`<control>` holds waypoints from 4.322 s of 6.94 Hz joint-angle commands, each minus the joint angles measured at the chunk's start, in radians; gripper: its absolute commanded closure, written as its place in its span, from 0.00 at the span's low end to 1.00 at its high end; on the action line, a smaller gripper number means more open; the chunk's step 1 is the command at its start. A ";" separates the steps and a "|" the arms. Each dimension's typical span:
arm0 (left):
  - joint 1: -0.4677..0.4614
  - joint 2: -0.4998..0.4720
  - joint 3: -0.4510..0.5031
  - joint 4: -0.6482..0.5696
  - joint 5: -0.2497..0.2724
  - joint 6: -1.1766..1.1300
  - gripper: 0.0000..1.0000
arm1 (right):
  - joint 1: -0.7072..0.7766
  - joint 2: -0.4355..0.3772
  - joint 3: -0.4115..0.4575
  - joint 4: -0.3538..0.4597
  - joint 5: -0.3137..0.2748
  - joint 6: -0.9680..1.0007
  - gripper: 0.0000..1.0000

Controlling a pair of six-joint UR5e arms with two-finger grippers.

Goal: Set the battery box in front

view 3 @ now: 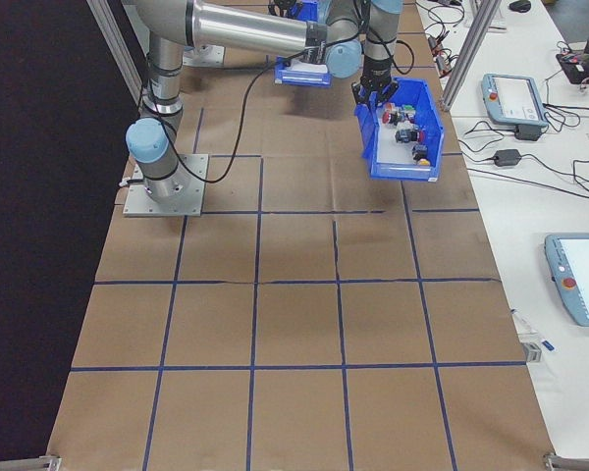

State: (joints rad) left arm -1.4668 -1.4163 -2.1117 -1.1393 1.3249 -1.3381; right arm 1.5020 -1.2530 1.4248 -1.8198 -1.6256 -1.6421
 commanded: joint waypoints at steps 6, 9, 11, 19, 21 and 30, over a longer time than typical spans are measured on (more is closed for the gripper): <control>-0.209 -0.501 0.500 0.018 -0.079 -0.293 1.00 | -0.199 -0.345 0.500 -0.099 0.012 -0.183 0.97; -0.308 -0.646 0.622 0.086 -0.081 -0.447 1.00 | -0.215 -0.394 0.557 -0.084 0.007 -0.199 0.96; -0.323 -0.667 0.618 0.092 -0.084 -0.428 1.00 | -0.207 -0.501 0.676 -0.096 0.012 -0.202 0.96; -0.320 -0.540 0.625 -0.108 -0.069 -0.337 0.02 | 0.102 -0.721 0.864 -0.087 0.010 0.101 0.95; -0.270 -0.454 0.622 -0.209 0.038 0.009 0.02 | 0.273 -0.718 0.861 -0.105 0.012 0.323 0.95; -0.138 -0.202 0.581 -0.395 0.313 1.416 0.01 | 0.558 -0.559 0.859 -0.390 0.059 0.541 0.96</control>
State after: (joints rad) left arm -1.6088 -1.6287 -1.5274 -1.5458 1.6251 0.0268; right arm 2.0275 -1.8545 2.2849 -2.1720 -1.5575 -1.1232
